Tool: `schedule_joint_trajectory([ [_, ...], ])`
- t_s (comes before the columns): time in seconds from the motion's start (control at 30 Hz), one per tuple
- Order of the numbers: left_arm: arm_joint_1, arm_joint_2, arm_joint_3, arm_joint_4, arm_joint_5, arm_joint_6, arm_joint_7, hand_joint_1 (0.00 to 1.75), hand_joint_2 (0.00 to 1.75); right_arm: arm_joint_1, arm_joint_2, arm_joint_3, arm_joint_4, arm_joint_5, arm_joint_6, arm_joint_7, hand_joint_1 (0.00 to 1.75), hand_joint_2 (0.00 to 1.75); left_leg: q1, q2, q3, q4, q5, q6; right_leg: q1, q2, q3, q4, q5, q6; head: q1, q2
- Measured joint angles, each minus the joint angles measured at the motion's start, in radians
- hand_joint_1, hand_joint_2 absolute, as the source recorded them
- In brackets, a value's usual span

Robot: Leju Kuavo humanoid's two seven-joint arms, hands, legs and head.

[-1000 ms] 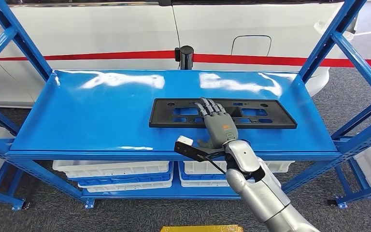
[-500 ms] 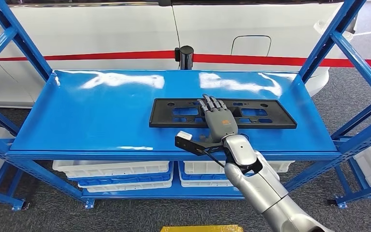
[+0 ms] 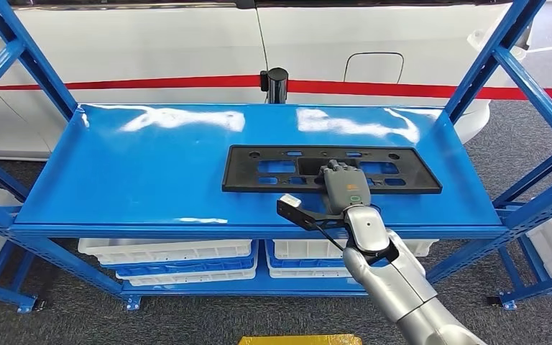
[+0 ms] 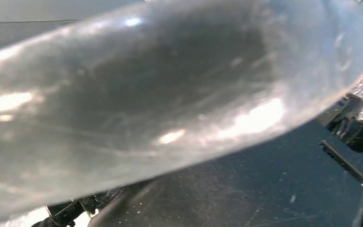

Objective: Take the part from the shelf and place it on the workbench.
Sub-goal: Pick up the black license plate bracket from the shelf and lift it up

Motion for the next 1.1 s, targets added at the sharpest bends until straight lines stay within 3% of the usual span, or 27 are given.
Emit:
schedule_joint_trajectory([
  [0.63,0.048,0.044,0.100,-0.126,-0.122,0.024,0.073,0.00,0.00,0.088,-0.004,-0.056,-0.170,-0.034,-0.018,-0.019,1.75,1.75,-0.001,0.000,0.000,0.001,0.000,0.001,-0.001,0.000,0.000,-0.001,0.000,0.001,0.000,0.000],
  [0.77,0.062,0.052,0.138,-0.147,-0.165,0.024,0.082,0.00,0.00,0.109,-0.002,-0.052,-0.234,-0.032,-0.056,-0.041,1.75,1.75,-0.007,0.000,-0.002,0.004,-0.003,0.004,-0.007,0.000,-0.002,-0.003,0.002,0.004,0.000,0.000],
  [0.87,0.074,0.058,0.168,-0.165,-0.193,0.025,0.088,0.00,0.00,0.125,0.000,-0.049,-0.303,-0.028,-0.089,-0.062,1.75,1.75,-0.004,0.001,-0.001,-0.009,0.008,0.016,-0.009,0.000,-0.008,0.003,-0.001,0.011,0.000,0.000],
  [0.93,0.079,0.060,0.188,-0.176,-0.217,0.024,0.094,0.00,0.00,0.131,-0.002,-0.045,-0.348,-0.023,-0.094,-0.074,1.75,1.75,0.004,0.002,0.000,-0.023,0.019,0.027,-0.009,0.001,-0.039,0.062,-0.033,0.009,0.002,0.000],
  [1.03,0.088,0.061,0.223,-0.190,-0.258,0.019,0.102,0.00,0.00,0.143,-0.006,-0.029,-0.399,-0.003,-0.090,-0.088,1.75,1.75,0.007,0.002,-0.006,-0.025,0.025,0.030,-0.016,0.001,-0.135,0.248,-0.097,0.010,0.003,0.000],
  [1.07,0.092,0.061,0.234,-0.193,-0.271,0.017,0.104,0.00,0.00,0.150,-0.008,-0.021,-0.413,0.006,-0.090,-0.092,1.75,1.75,0.008,0.002,-0.007,-0.025,0.026,0.028,-0.020,0.000,-0.153,0.279,-0.097,0.018,0.003,0.000],
  [1.1,0.095,0.061,0.244,-0.196,-0.284,0.014,0.105,0.00,0.00,0.157,-0.012,-0.012,-0.424,0.015,-0.090,-0.096,1.75,1.75,0.010,0.001,-0.007,-0.025,0.027,0.026,-0.024,0.000,-0.154,0.271,-0.081,0.030,0.003,0.000],
])
